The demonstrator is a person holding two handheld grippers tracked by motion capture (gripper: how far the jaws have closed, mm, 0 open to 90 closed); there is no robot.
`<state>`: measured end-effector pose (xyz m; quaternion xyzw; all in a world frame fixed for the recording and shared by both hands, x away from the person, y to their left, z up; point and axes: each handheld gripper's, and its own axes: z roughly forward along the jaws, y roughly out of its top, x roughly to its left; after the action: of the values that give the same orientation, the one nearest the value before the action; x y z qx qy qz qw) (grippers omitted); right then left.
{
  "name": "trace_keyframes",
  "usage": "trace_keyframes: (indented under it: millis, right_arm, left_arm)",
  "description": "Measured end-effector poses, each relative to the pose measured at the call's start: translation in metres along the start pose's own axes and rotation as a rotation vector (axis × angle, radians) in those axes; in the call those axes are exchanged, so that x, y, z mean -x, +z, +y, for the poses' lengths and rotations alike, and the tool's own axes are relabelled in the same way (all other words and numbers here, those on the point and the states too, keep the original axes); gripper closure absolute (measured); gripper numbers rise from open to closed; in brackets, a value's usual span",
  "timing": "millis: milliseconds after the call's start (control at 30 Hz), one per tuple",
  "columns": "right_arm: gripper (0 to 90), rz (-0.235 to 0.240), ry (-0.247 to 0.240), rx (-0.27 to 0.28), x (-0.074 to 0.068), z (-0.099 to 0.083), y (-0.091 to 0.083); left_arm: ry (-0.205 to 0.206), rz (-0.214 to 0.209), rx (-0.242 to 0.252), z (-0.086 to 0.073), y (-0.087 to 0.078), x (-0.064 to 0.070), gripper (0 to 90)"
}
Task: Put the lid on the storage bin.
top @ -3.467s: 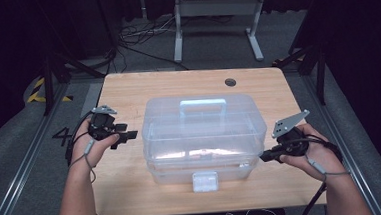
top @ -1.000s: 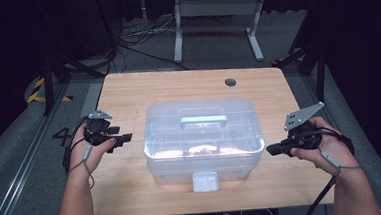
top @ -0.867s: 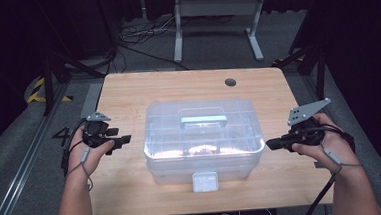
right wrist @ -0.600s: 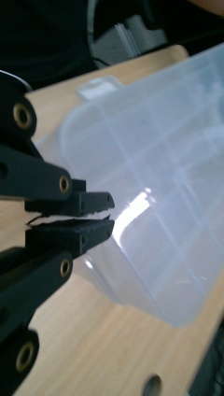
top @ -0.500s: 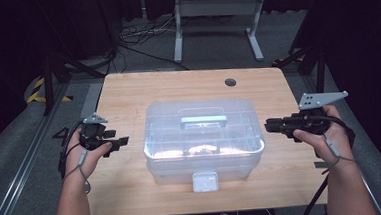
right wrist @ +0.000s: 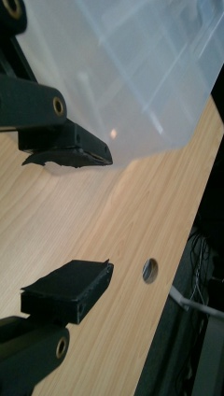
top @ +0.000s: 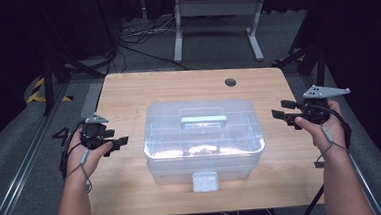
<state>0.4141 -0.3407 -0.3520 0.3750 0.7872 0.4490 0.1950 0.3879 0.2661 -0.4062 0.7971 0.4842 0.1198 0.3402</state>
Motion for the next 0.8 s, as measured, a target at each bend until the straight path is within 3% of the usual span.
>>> trace_keyframes:
  millis: [167,400,600,800]
  right_arm:
    - [39.0,-0.048,0.009,-0.024,0.014,-0.007,0.007]
    - [37.2,-0.066,0.053,-0.068,0.034,-0.026,0.026]
    - [34.6,-0.050,0.071,-0.122,0.039,-0.039,0.045]
    - [34.0,-0.036,0.059,-0.201,0.041,-0.052,0.063]
  left_arm:
    - [0.007,0.010,-0.026,-0.002,0.003,-0.002,34.8]
    - [0.013,0.000,-0.051,-0.004,0.010,-0.004,30.7]
    - [0.011,0.012,-0.075,-0.007,0.017,-0.008,27.3]
    - [0.020,0.020,-0.099,-0.010,0.022,-0.011,27.2]
